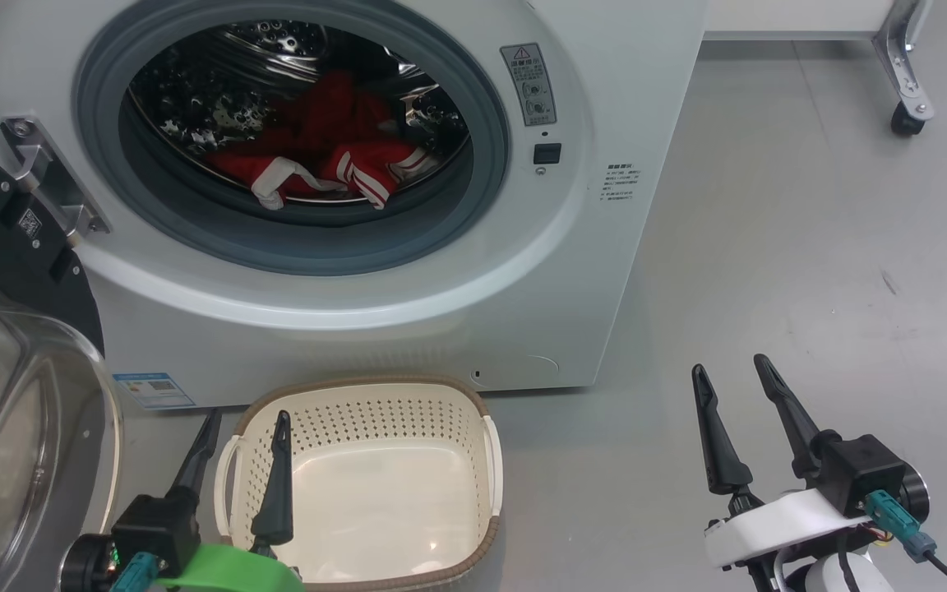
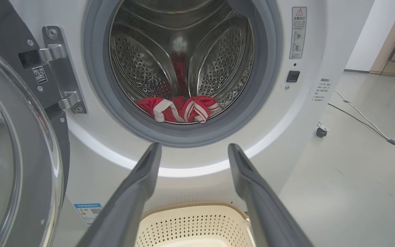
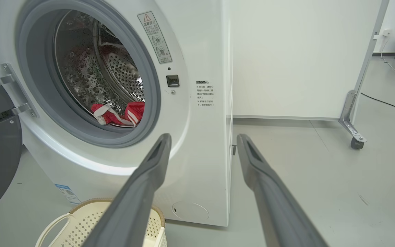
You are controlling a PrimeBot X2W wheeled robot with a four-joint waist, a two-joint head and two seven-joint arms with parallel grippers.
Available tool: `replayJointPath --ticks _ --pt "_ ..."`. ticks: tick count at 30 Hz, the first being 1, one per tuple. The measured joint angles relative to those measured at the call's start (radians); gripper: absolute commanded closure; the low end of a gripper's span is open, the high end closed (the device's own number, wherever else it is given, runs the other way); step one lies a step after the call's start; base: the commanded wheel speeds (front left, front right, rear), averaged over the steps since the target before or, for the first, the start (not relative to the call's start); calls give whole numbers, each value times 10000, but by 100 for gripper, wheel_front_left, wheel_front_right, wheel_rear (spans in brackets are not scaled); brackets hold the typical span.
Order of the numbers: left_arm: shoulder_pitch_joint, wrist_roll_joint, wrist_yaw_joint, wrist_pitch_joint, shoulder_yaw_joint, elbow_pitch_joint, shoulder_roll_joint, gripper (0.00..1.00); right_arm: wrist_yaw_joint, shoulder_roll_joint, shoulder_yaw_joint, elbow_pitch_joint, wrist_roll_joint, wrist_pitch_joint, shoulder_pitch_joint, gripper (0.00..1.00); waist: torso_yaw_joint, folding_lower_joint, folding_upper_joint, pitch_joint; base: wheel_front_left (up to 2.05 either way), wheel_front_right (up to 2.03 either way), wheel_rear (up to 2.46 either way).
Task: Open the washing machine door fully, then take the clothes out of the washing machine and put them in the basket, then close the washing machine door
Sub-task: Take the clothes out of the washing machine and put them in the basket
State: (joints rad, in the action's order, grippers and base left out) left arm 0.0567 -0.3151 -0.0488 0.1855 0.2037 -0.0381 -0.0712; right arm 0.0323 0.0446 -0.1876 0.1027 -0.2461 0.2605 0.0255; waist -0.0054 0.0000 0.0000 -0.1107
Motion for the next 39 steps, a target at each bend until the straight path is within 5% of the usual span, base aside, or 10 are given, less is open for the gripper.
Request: replayJointPath --ticks 15,39 --pt "-1067 -389 290 -805 418 -629 71 0 15 -2 -63 -451 100 0 -307 0 -60 0 0 -1145 0 0 0" --pt "-5895 -1503 719 -2928 144 -3068 245 0 75 12 -537 -878 -397 0 -2117 0 -924 0 0 -4116 0 0 0"
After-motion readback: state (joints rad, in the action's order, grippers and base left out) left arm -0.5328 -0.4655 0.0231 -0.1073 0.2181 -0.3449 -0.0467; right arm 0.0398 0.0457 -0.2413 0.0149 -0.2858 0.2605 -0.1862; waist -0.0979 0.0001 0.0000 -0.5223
